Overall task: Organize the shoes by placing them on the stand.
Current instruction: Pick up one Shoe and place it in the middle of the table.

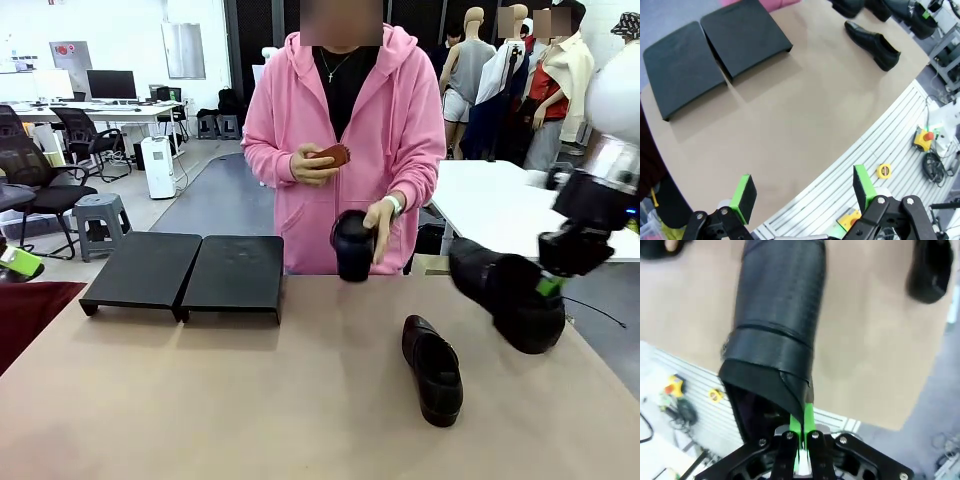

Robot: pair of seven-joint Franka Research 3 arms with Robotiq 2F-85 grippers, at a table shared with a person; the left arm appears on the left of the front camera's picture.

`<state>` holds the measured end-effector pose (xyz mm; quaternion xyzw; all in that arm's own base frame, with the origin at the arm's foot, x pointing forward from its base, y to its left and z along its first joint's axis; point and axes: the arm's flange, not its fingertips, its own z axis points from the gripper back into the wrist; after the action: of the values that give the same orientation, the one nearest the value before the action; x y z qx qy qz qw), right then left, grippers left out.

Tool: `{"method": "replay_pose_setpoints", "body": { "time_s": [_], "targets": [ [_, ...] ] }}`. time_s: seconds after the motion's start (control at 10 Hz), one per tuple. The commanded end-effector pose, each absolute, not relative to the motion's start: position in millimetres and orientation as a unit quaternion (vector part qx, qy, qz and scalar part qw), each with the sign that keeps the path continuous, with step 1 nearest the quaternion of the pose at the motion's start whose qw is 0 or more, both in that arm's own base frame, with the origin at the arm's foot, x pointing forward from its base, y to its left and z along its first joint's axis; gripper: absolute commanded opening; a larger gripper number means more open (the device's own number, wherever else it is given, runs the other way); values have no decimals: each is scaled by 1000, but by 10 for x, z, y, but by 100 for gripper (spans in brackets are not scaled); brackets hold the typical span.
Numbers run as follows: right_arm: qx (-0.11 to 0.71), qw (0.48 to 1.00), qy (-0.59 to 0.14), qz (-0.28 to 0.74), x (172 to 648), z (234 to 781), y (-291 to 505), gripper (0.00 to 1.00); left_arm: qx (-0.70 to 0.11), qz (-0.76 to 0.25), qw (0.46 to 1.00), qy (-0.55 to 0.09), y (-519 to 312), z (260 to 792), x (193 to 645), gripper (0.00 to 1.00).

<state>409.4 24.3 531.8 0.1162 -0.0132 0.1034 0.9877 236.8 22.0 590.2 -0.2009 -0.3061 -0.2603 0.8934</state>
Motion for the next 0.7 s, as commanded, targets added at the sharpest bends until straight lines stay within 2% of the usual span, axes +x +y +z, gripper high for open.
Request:
{"method": "replay_pose_setpoints", "body": {
  "time_s": [0.0, 0.2, 0.3, 0.5, 0.6],
  "targets": [
    [82, 996, -9, 22, 4062, 5453, 15, 0, -205, -268, 890, -307, 237, 5900, 2360, 100],
    [158, 984, -4, -77, 3538, 5563, -1005, 0, -205, -268, 890, -307, 237, 5900, 2360, 100],
    [157, 974, -22, -162, 3242, 5565, -1323, 0, -205, -268, 890, -307, 237, 5900, 2360, 100],
    [236, 945, -81, -211, 2901, 5471, -1737, 0, -205, -268, 890, -307, 237, 5900, 2360, 100],
    [247, 944, -76, -205, 2942, 5387, -1747, 0, -205, -268, 890, -307, 237, 5900, 2360, 100]
  ]
}}
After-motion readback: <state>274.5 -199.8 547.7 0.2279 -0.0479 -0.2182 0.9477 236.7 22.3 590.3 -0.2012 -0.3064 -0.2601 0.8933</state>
